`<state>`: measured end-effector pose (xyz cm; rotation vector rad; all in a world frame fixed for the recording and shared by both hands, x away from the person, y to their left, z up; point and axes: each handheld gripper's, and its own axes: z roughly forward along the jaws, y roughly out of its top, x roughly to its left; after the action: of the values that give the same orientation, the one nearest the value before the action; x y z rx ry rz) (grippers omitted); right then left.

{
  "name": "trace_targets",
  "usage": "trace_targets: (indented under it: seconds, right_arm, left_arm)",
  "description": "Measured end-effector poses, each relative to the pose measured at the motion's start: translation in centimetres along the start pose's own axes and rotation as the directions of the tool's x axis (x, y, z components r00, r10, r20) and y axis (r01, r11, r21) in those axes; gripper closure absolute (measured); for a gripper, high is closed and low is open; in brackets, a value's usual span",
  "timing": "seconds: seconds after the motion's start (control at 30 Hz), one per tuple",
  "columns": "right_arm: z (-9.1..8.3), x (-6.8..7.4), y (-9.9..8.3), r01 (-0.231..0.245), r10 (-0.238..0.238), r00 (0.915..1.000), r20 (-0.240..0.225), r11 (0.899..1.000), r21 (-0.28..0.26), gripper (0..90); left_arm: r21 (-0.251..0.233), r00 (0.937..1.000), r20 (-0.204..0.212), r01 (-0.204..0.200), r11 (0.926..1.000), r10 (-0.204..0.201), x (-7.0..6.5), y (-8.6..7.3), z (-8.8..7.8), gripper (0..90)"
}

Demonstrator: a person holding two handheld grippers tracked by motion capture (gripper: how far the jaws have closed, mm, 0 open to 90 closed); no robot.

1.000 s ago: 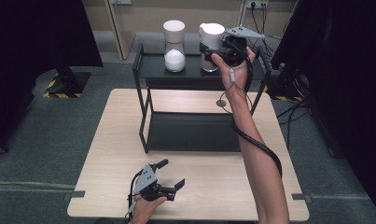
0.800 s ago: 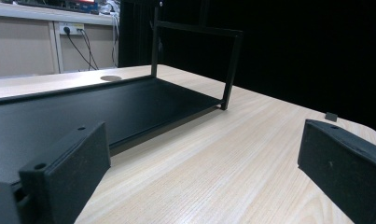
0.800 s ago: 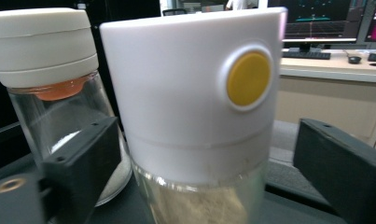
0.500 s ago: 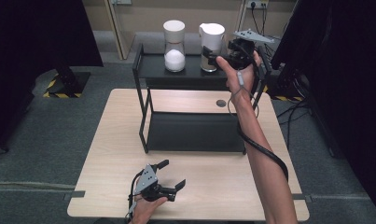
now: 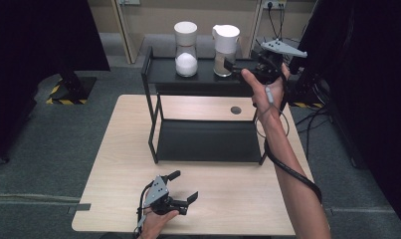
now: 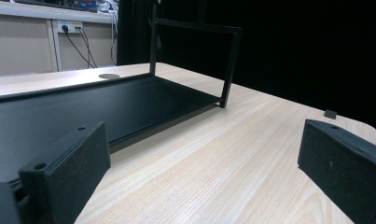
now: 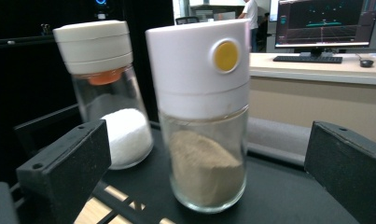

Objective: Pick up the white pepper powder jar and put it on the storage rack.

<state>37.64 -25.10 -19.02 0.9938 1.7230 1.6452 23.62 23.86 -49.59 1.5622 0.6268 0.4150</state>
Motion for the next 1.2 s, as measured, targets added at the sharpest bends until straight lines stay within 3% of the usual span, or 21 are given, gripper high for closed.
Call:
trace_targets:
  seconds: [0.5, 0.7, 1.2]
  right_arm:
    - [-2.9, 0.1, -2.4, -0.012, 0.008, 0.9977, -0.067, 0.999, -0.05, 0.5]
    - [-4.2, 0.2, -3.3, 0.019, -0.023, 0.9967, -0.078, 0.998, -0.053, 0.5]
    - [-6.6, 0.1, -6.6, 0.039, -0.047, 0.993, -0.109, 0.996, -0.075, 0.5]
  left_arm:
    - [-0.001, 1.0, -0.006, 0.0, 1.0, 0.0, 0.1, 0.0, 0.0, 1.5]
    - [-0.001, 0.9999, -0.012, 0.001, 1.0, -0.002, 0.1, 0.0, 0.0, 1.5]
    - [-0.003, 0.9999, -0.016, 0.005, 1.0, -0.005, 0.1, -0.1, 0.0, 1.5]
